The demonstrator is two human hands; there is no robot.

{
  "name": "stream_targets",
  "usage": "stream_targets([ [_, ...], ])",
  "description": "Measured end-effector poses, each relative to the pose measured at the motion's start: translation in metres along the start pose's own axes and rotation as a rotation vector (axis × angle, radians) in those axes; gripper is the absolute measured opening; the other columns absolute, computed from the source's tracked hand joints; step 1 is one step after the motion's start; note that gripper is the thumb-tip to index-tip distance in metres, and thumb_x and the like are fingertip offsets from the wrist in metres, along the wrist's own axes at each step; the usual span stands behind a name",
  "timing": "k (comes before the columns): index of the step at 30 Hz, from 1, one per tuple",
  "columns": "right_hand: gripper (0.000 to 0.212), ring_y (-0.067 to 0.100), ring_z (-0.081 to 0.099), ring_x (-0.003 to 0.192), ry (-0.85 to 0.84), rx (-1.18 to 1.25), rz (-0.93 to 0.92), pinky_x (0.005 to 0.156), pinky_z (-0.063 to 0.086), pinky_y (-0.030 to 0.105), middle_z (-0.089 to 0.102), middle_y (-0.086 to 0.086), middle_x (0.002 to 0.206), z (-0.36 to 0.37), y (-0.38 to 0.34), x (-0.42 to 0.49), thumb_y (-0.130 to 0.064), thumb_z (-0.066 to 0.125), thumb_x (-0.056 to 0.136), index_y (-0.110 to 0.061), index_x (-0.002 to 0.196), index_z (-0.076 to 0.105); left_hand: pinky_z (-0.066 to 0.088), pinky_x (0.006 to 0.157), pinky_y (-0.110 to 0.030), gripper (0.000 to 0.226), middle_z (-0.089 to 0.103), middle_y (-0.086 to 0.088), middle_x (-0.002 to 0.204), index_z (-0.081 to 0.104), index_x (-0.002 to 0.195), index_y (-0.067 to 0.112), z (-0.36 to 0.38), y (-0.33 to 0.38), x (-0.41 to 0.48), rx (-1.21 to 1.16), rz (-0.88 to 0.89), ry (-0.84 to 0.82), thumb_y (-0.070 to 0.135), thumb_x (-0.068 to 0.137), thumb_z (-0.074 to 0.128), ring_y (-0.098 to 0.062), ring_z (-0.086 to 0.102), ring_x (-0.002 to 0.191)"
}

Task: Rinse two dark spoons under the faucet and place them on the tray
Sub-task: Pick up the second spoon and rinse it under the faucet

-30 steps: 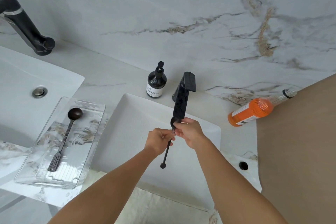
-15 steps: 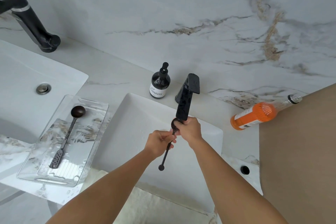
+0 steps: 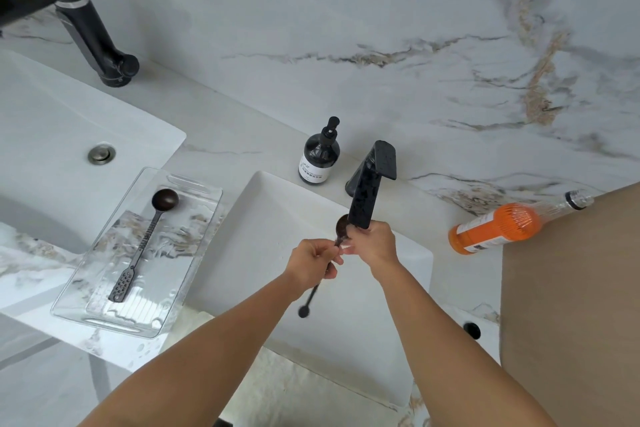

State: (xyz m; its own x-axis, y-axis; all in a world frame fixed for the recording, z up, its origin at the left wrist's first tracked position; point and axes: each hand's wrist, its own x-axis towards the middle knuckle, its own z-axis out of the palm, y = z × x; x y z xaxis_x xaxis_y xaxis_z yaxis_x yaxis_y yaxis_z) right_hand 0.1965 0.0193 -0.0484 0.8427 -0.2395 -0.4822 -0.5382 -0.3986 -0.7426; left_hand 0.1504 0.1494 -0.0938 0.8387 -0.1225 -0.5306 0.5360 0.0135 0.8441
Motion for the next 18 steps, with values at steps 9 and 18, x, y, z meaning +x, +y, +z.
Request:
stream_targets([
  [9,0.014,0.019,0.075,0.067,0.001,-0.196,-0.140,0.062,0.059,0.019,0.074,0.002,0.074,-0.003,0.004,-0.002,-0.013,0.063,0.090,-0.010,0.079,0.072,0.034,0.049,-0.024,0.050,0.053,0.000,0.067,0.061,0.082,0.010,0.007,0.021,0.004,0.156,-0.077,-0.056,0.055,0.096,0.044,-0.014,0.040,0.053],
  [18,0.020,0.016,0.077,0.071,-0.021,0.057,-0.064,0.079,0.063,0.033,0.080,0.002,0.083,-0.010,0.007,-0.005,-0.007,0.069,0.087,-0.023,0.077,0.075,0.039,0.063,-0.033,0.041,0.059,-0.007,0.077,0.062,0.093,0.011,0.019,0.022,0.010,0.381,-0.004,0.006,0.037,0.099,0.031,-0.026,0.051,0.070],
])
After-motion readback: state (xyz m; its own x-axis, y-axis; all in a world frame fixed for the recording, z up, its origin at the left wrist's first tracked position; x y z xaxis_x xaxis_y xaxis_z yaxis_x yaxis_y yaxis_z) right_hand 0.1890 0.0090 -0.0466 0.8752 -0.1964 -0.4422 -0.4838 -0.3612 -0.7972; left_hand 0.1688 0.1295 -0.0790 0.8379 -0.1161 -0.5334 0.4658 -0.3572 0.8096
